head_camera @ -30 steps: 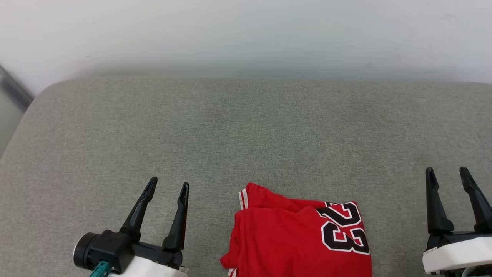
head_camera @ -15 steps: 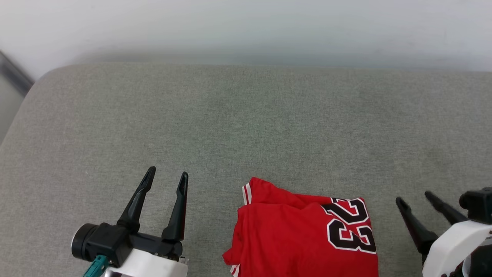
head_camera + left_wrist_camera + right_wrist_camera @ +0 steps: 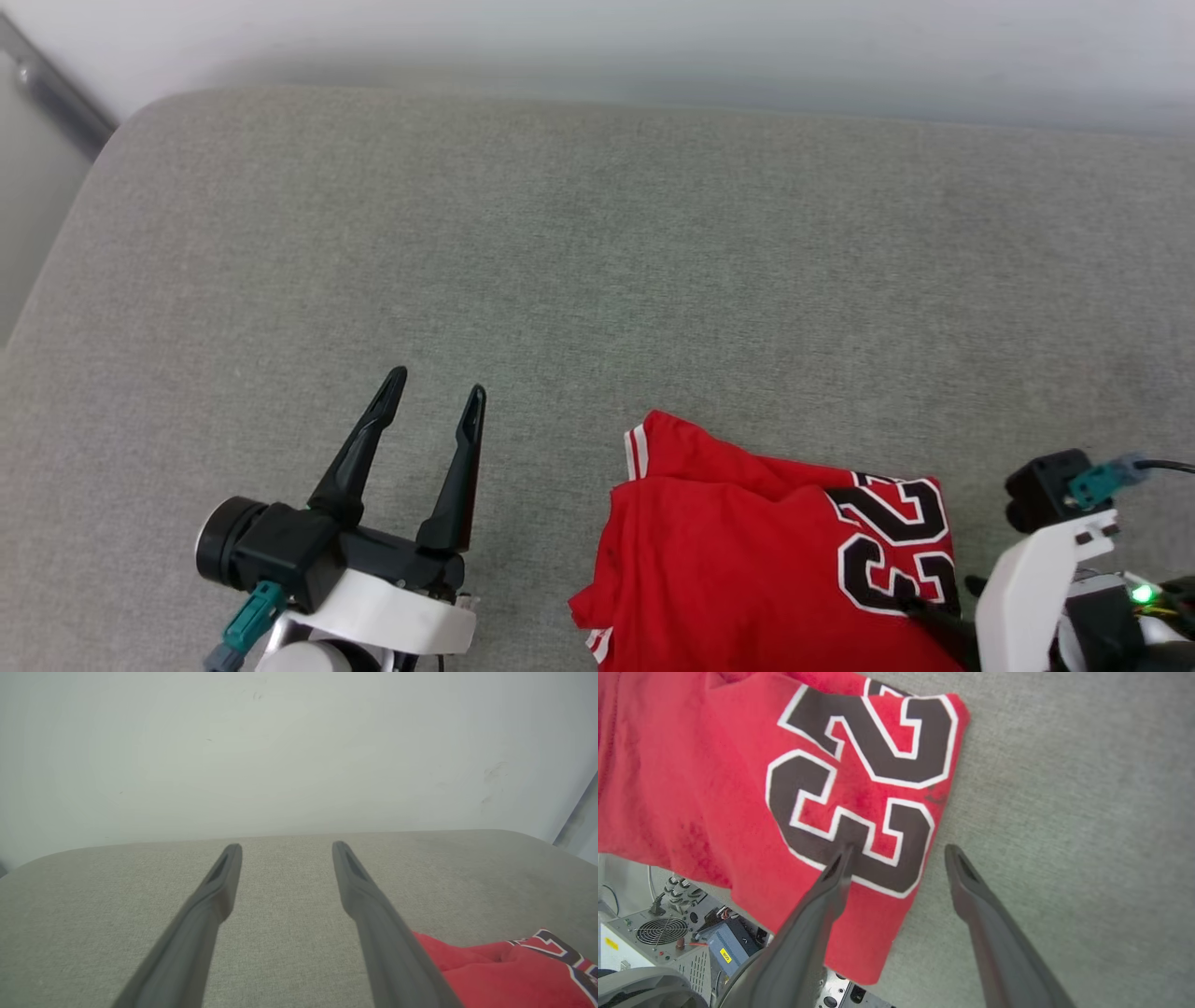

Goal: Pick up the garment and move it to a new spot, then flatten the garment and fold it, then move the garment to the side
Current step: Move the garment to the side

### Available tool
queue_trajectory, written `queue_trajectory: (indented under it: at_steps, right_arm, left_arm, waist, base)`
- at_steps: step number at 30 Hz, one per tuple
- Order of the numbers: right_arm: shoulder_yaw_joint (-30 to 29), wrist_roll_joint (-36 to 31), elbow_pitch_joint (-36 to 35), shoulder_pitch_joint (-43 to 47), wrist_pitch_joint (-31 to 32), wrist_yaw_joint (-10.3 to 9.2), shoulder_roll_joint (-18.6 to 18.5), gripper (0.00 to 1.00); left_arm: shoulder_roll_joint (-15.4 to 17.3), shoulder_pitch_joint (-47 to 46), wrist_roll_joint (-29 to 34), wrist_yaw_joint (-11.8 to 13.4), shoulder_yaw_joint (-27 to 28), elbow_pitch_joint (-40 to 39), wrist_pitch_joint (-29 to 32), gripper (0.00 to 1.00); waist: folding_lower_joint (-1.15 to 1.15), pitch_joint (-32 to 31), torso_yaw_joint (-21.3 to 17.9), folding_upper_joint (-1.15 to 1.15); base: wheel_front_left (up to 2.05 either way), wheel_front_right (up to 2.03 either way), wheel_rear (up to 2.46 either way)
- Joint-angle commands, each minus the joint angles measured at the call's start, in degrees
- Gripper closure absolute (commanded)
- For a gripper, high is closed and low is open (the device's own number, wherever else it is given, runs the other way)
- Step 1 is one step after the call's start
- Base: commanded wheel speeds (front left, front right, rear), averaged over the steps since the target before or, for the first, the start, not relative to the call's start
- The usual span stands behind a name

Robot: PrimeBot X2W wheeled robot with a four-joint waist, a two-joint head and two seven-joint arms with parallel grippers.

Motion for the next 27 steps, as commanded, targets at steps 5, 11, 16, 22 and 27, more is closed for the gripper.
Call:
queue_trajectory:
  at_steps: [5, 11, 16, 22, 27]
  right_arm:
    - [0.99, -0.07, 3.3, -1.48, 2.35, -0.02, 3.88, 0.0]
    - [3.44, -2.17, 10.77, -2.83, 0.86, -0.01, 5.46, 0.0]
    - [7.32, -3.01, 15.45, -3.89, -2.47, -0.01, 3.71, 1.0]
    - [11.1, -5.19, 16.36, -7.43, -7.57, -0.06, -1.35, 1.0]
    - [17.53, -6.98, 13.84, -11.59, -10.91, -0.07, -9.54, 1.0]
  left_arm:
    - [-0.14, -1.52, -0.31, -0.05, -0.29, 0.37, -0.12, 0.0]
    - [-0.41, -2.69, -0.34, -0.05, 0.09, 0.65, -0.12, 0.0]
    - [-0.26, -2.66, -0.22, -0.05, -0.3, 0.79, -0.12, 0.0]
    - [0.33, -2.75, -0.02, -0.05, -0.5, 0.22, -0.12, 0.0]
    - [0.72, -2.81, -0.15, -0.06, -0.45, -0.22, -0.12, 0.0]
  waist:
    - [0.0, 1.49, 2.1, 0.0]
    - [0.0, 2.05, 3.93, 0.0]
    - [0.0, 1.66, 4.27, 0.0]
    - [0.0, 1.03, 2.15, 0.0]
    - [0.0, 0.5, -2.12, 0.0]
  base:
    - [0.0, 0.0, 0.0]
    - [0.0, 0.0, 0.0]
    - [0.0, 0.0, 0.0]
    - [0.0, 0.0, 0.0]
    - [0.0, 0.0, 0.0]
